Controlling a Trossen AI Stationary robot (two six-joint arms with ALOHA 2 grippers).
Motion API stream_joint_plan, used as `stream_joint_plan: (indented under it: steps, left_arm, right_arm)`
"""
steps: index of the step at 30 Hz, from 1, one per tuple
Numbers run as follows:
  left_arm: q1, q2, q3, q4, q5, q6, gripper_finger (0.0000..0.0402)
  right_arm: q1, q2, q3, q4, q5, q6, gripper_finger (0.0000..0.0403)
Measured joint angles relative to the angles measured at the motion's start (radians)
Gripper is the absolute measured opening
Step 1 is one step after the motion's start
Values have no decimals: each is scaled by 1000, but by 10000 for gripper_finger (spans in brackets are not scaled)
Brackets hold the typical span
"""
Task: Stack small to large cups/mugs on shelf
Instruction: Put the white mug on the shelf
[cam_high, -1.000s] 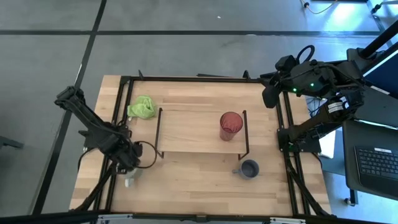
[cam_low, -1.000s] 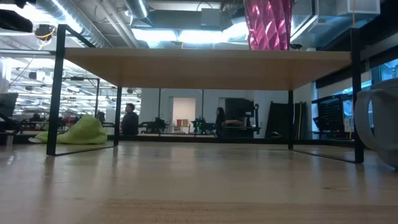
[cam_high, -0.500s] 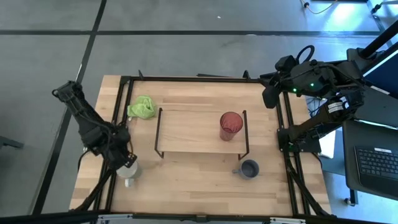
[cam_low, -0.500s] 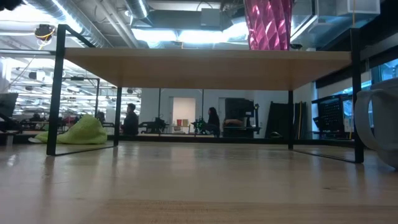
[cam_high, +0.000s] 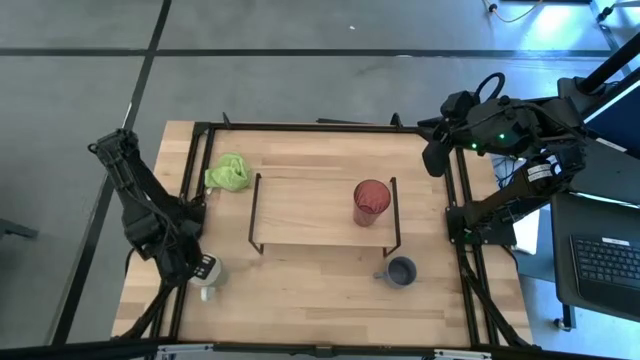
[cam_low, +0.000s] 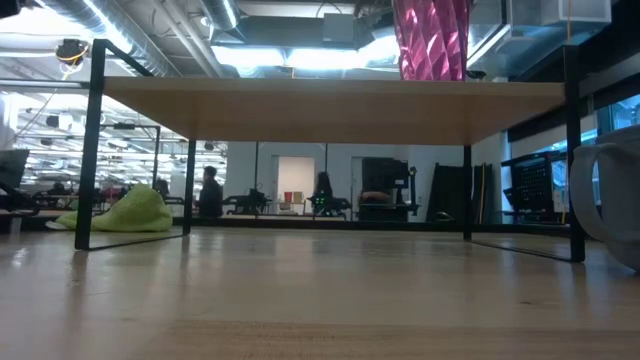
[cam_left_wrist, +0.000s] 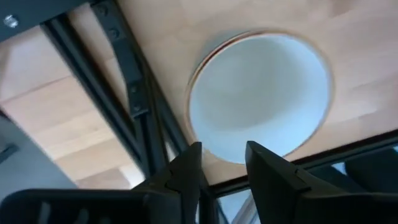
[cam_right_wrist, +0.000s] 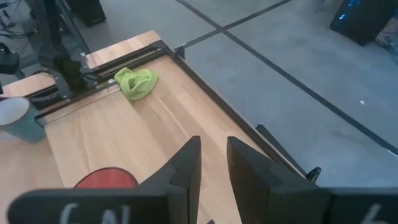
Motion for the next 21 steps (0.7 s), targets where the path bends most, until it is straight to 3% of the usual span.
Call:
stream_joint_plan:
  steps: [9, 21]
  left_arm:
    - [-7, 55, 0, -38, 66, -26, 150]
    - [8, 69, -62, 33, 73, -47, 149]
  right_arm:
    - [0, 0, 0, 0, -4, -2, 79]
    - [0, 0, 0, 0, -30, 22, 79]
